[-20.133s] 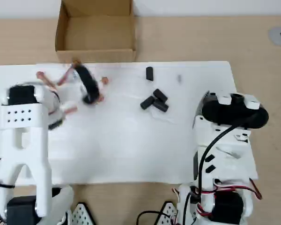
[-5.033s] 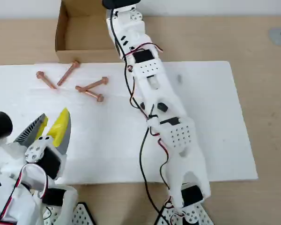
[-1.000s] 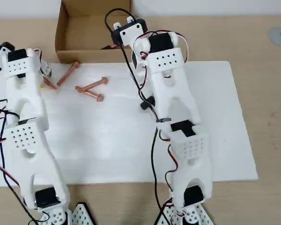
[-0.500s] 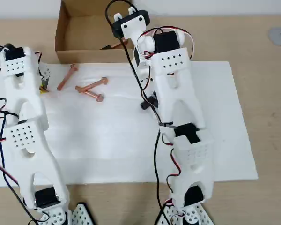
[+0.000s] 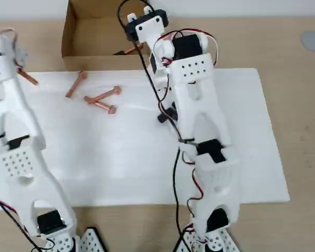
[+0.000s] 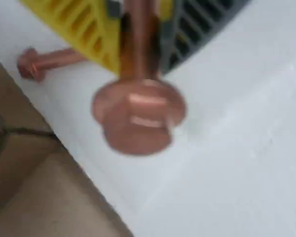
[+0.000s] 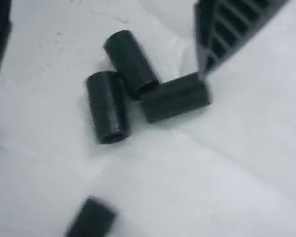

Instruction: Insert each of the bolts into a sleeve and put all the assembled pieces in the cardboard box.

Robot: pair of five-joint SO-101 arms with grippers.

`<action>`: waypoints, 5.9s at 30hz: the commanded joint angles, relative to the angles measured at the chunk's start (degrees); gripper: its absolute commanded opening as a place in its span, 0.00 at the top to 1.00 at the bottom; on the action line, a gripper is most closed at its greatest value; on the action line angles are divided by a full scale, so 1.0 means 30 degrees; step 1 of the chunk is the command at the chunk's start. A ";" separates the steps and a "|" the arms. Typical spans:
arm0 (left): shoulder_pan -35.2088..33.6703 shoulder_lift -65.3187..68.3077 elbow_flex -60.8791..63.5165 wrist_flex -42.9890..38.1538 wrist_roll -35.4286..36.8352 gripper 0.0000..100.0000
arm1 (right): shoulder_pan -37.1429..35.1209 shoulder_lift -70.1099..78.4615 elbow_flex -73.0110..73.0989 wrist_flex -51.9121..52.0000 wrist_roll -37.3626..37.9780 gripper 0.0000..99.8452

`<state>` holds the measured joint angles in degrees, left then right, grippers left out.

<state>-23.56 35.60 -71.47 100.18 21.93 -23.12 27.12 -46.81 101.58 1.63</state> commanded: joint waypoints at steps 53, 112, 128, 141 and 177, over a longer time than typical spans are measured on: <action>-0.0029 -3.5824 3.5868 -0.7971 -0.7853 0.99 | 0.3150 0.6374 0.3795 -0.0147 1.1546 0.70; 0.5568 -3.6029 3.6864 -1.5092 -0.2989 0.99 | -0.4615 -2.3311 1.3201 -0.3458 0.1260 0.99; 1.2747 -4.1890 3.9092 -1.5590 -0.3604 0.99 | -0.6784 -3.3216 3.7875 -2.1890 0.2872 0.99; 1.2894 -4.2154 3.9092 -1.5648 -0.2520 0.99 | -0.7165 -3.8139 4.3707 -2.9451 0.2696 0.99; 1.6088 -4.3678 4.0469 -1.6088 -0.4015 1.00 | -0.9187 -3.8432 4.3736 -2.9363 0.0293 0.99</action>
<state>22.33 -95.38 53.19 51.03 11.47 -50.02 -87.08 84.88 14.81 3.12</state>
